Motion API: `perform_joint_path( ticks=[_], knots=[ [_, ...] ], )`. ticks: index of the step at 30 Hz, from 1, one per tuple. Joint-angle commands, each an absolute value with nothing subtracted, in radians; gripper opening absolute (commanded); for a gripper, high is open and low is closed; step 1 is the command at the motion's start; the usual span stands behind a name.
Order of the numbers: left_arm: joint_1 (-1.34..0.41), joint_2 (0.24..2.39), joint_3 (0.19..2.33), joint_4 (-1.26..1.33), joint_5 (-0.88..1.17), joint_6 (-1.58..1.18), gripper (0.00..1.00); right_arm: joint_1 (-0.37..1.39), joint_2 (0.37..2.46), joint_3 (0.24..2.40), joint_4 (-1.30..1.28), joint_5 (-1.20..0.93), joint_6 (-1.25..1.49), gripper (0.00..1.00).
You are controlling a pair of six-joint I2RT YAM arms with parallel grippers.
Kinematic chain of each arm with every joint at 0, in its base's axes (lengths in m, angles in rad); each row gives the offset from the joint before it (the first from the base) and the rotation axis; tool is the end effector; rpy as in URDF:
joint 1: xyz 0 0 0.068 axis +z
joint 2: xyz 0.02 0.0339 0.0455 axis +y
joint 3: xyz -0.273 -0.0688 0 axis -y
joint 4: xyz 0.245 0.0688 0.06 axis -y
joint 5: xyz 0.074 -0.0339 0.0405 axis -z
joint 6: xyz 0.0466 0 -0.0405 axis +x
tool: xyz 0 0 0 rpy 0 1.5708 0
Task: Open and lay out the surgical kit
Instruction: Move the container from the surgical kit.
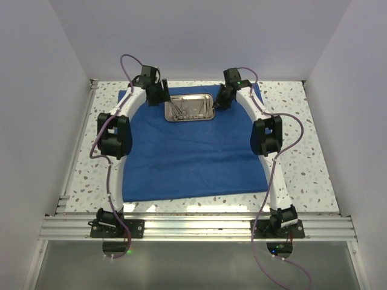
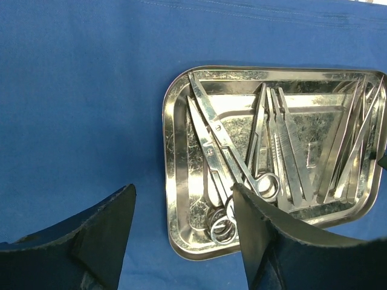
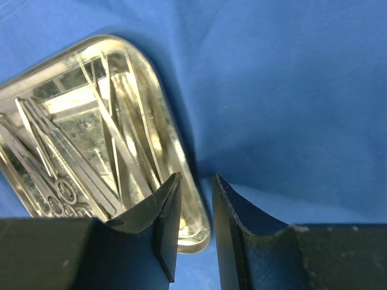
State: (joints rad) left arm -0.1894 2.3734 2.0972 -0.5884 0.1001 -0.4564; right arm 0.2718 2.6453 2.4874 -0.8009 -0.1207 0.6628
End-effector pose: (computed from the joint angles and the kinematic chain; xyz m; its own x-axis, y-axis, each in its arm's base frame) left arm 0.5359 -0.1075 0.2025 -0.7814 -0.2967 -0.5490 -0.1040 0.9293 -0.3543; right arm 0.5577 0.1613 0.1658 -0.8265 0.4038 -0.3922 0.2225 0.8744 0.4312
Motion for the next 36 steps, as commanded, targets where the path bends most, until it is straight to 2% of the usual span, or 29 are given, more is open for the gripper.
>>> perform_joint_path(
  ticks=[1, 13, 17, 19, 21, 24, 25, 27, 36],
  knots=[
    [-0.184, 2.390, 2.128, -0.548, 0.124, -0.433, 0.69, 0.291, 2.646, 2.537, -0.798, -0.109, 0.672, 0.30],
    [-0.184, 2.436, 2.112, -0.532, 0.150, -0.425, 0.54, 0.302, 2.669, 2.545, -0.796, -0.074, 0.686, 0.27],
    [-0.184, 2.445, 2.114, -0.535, 0.152, -0.411, 0.48, 0.308, 2.689, 2.540, -0.813, -0.066, 0.686, 0.20],
    [-0.184, 2.451, 2.111, -0.535, 0.152, -0.410, 0.43, 0.310, 2.694, 2.531, -0.813, -0.061, 0.681, 0.10],
    [-0.184, 2.454, 2.105, -0.537, 0.155, -0.408, 0.37, 0.313, 2.688, 2.513, -0.808, -0.048, 0.678, 0.00],
    [-0.186, 2.461, 2.088, -0.537, 0.161, -0.411, 0.22, 0.321, 2.674, 2.485, -0.795, -0.028, 0.666, 0.00],
    [-0.186, 2.461, 2.083, -0.538, 0.161, -0.413, 0.11, 0.322, 2.672, 2.482, -0.795, -0.026, 0.661, 0.00],
    [-0.189, 2.457, 2.076, -0.535, 0.161, -0.414, 0.00, 0.324, 2.668, 2.479, -0.796, -0.020, 0.657, 0.00],
    [-0.199, 2.409, 2.075, -0.537, 0.152, -0.403, 0.00, 0.324, 2.588, 2.445, -0.808, -0.002, 0.638, 0.00]
  ],
)
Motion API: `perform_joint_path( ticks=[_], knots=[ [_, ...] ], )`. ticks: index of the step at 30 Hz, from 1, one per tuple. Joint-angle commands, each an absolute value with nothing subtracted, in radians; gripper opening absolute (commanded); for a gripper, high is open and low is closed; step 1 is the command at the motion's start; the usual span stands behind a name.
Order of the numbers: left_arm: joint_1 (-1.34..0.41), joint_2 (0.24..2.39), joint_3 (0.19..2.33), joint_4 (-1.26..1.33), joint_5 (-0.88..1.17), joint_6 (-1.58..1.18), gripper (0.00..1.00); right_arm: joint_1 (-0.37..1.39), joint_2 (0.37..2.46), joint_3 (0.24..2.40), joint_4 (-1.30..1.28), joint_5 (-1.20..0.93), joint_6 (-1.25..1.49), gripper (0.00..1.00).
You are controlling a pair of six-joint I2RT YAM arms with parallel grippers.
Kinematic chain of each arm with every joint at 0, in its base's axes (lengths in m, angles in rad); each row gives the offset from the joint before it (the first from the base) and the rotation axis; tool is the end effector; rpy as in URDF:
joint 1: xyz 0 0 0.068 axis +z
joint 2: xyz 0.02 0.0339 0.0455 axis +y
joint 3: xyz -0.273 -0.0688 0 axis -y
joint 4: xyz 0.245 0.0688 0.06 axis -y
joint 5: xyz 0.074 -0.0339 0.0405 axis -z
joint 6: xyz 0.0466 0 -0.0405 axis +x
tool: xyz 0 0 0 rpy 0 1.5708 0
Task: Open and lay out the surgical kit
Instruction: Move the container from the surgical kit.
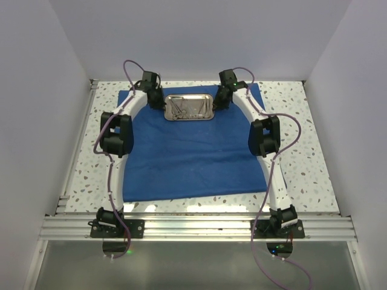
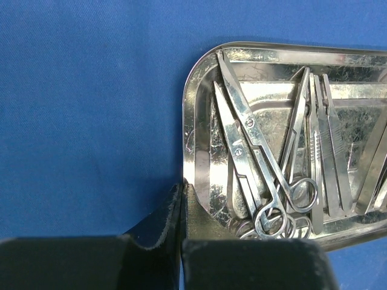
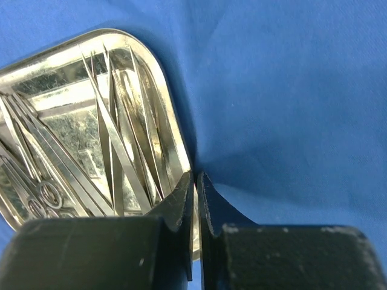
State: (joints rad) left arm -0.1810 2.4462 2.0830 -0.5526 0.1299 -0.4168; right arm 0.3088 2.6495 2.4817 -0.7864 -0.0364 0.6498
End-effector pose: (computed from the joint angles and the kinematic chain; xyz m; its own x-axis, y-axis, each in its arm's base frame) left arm 0.5430 -0.1055 0.1621 -0.8170 -0.2586 -0.5154 -0.0816 0.9367 -0.3405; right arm 0.5539 0.1785 0.1624 -0.8147 0.3747 -0.4424 0.2125 0.9030 0.3735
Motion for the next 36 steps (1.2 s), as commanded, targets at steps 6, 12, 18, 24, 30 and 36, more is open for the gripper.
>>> perform_joint_path(
  ticks=[6, 12, 18, 24, 30, 36],
  knots=[
    [-0.210, 2.346, 2.069, -0.555, 0.123, -0.396, 0.00, 0.324, 2.456, 2.339, -0.793, 0.038, 0.617, 0.00],
    [-0.236, 2.272, 1.979, -0.549, 0.100, -0.396, 0.00, 0.321, 2.336, 2.185, -0.776, 0.074, 0.600, 0.00],
    [-0.273, 2.182, 1.813, -0.503, 0.074, -0.413, 0.00, 0.316, 2.252, 1.991, -0.735, 0.104, 0.604, 0.00],
    [-0.285, 2.158, 1.744, -0.526, 0.077, -0.443, 0.00, 0.316, 2.261, 1.965, -0.802, 0.150, 0.594, 0.41],
    [-0.298, 2.094, 1.672, -0.517, 0.080, -0.462, 0.77, 0.316, 2.200, 1.953, -0.815, 0.187, 0.591, 0.82],
    [-0.298, 2.010, 1.645, -0.548, 0.034, -0.440, 0.82, 0.325, 2.117, 1.954, -0.807, 0.149, 0.594, 0.72]
  ],
)
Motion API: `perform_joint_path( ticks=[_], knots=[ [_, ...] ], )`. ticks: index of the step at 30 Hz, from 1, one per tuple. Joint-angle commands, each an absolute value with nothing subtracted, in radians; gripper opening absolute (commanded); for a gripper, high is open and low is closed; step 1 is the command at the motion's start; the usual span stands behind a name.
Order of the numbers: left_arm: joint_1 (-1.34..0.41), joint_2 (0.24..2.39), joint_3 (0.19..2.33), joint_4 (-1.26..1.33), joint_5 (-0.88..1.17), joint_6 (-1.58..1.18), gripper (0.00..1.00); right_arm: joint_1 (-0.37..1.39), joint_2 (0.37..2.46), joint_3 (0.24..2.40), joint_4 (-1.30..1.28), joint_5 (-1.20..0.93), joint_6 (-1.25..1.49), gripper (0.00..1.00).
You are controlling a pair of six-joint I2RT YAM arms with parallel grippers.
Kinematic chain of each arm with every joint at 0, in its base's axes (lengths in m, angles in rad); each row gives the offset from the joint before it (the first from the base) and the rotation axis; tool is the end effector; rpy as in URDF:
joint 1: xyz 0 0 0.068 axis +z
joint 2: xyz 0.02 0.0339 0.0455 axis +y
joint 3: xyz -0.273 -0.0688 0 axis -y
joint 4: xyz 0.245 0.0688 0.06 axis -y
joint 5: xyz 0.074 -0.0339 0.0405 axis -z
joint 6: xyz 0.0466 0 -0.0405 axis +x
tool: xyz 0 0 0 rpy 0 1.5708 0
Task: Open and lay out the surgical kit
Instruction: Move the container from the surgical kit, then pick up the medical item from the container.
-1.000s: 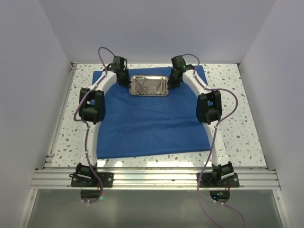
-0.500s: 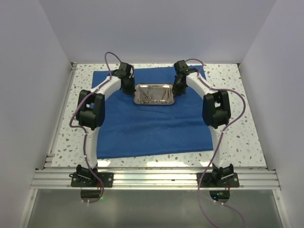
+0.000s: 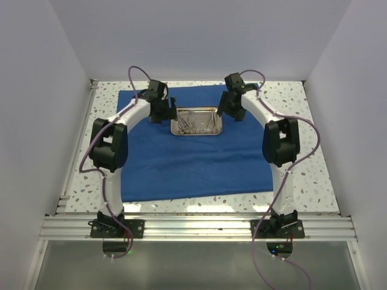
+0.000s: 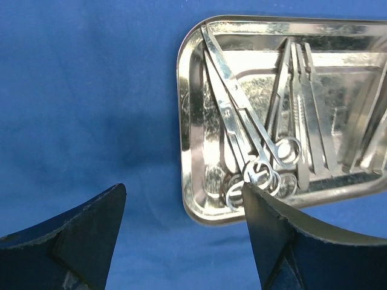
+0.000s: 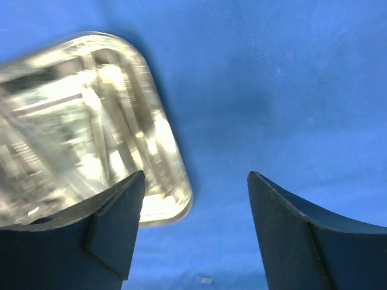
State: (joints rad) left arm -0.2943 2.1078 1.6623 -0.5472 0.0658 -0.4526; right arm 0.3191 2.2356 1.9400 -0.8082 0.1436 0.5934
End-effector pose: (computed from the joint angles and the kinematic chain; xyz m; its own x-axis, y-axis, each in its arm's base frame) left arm 0.4512 -0.1400 0.1957 -0.8624 -0.1946 -0.4673 -0.0593 0.9556 -0.2885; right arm 0.4715 0.1488 0.2071 -0.8423 0.3046 -0.4447 0.2674 0.9525 0.1458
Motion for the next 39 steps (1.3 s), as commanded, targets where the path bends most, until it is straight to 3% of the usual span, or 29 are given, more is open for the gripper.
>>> perform_joint_path(
  ticks=[1, 7, 24, 33, 36, 39],
  knots=[
    [-0.298, 1.997, 1.628, -0.549, 0.031, -0.439, 0.82, 0.327, 2.109, 1.957, -0.808, 0.146, 0.594, 0.69],
    [-0.298, 1.927, 1.556, -0.543, 0.029, -0.436, 0.80, 0.354, 2.117, 1.968, -0.822, 0.120, 0.595, 0.56],
    [-0.298, 1.818, 1.424, -0.520, 0.037, -0.439, 0.78, 0.416, 2.278, 1.996, -0.851, 0.133, 0.588, 0.43],
    [-0.298, 1.807, 1.423, -0.520, 0.067, -0.436, 0.77, 0.446, 2.368, 2.014, -0.851, 0.166, 0.575, 0.32],
    [-0.298, 1.822, 1.451, -0.528, 0.078, -0.434, 0.77, 0.460, 2.394, 2.031, -0.861, 0.181, 0.575, 0.27],
    [-0.298, 1.842, 1.486, -0.538, 0.089, -0.433, 0.76, 0.466, 2.408, 2.042, -0.876, 0.199, 0.581, 0.14]
  ],
)
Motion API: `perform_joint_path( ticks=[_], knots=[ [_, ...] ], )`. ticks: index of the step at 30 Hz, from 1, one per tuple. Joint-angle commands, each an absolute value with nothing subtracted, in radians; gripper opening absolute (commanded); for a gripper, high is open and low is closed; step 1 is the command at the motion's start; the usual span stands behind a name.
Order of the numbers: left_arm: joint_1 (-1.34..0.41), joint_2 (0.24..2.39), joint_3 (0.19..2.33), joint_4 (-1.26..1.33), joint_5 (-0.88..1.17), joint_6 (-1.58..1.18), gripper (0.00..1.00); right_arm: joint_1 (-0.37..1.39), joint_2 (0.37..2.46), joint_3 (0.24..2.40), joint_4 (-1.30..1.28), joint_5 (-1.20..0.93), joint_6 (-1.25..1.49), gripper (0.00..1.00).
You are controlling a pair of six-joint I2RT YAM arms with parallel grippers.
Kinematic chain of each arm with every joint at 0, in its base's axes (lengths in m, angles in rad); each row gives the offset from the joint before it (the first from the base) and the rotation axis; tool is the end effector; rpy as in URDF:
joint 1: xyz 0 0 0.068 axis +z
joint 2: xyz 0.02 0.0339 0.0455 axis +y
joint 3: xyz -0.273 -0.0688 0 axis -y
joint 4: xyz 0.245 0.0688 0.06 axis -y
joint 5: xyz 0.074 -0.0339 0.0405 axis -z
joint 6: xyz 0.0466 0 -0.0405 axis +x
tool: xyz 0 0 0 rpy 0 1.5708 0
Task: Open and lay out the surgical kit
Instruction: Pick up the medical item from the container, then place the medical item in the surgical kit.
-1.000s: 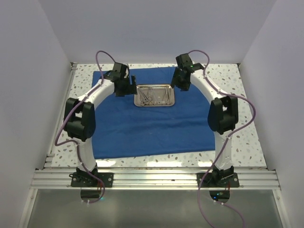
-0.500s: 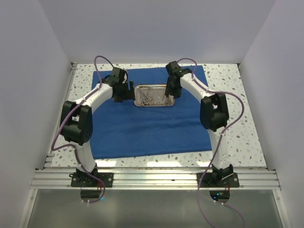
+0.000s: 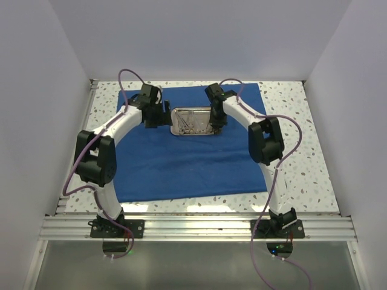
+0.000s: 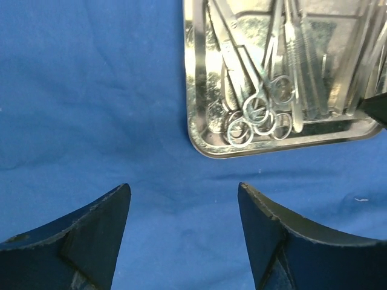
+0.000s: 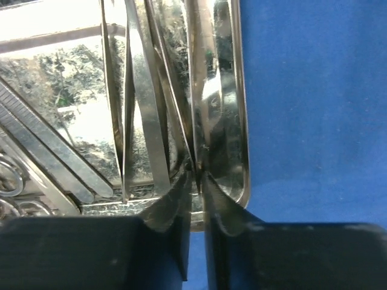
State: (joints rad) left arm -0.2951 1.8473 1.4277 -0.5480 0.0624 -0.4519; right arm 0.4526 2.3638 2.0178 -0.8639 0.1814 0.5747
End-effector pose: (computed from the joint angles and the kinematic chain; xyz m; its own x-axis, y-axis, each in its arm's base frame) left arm 0.3925 -0.1223 0.2319 -0.8504 -0.1970 -0.4879 -0.0525 0.9544 -0.2939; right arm 0.4602 0.2144 0.1663 -0.9089 0.1526 -0.3881 0.1444 0.9882 0.0503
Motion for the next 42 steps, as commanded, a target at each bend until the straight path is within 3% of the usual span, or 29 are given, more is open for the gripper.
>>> perform_joint_path(
  ticks=[1, 15, 21, 24, 28, 42],
  knots=[
    [-0.301, 1.851, 1.503, -0.538, 0.092, -0.434, 0.75, 0.466, 2.410, 2.043, -0.876, 0.199, 0.583, 0.01],
    [-0.310, 1.878, 1.577, -0.557, 0.095, -0.452, 0.74, 0.472, 2.239, 2.194, -1.086, 0.384, 0.525, 0.00],
    [-0.310, 1.894, 1.635, -0.577, 0.078, -0.463, 0.73, 0.547, 2.036, 1.996, -1.074, 0.296, 0.586, 0.00],
    [-0.310, 1.894, 1.655, -0.589, 0.068, -0.468, 0.73, 0.601, 1.896, 1.748, -0.993, 0.187, 0.664, 0.00],
    [-0.310, 1.879, 1.652, -0.595, 0.063, -0.477, 0.73, 0.713, 1.793, 1.585, -0.908, 0.127, 0.738, 0.00],
    [-0.311, 1.735, 1.506, -0.614, 0.014, -0.471, 0.72, 0.793, 2.041, 1.369, -0.637, 0.052, 0.810, 0.00]
  ],
)
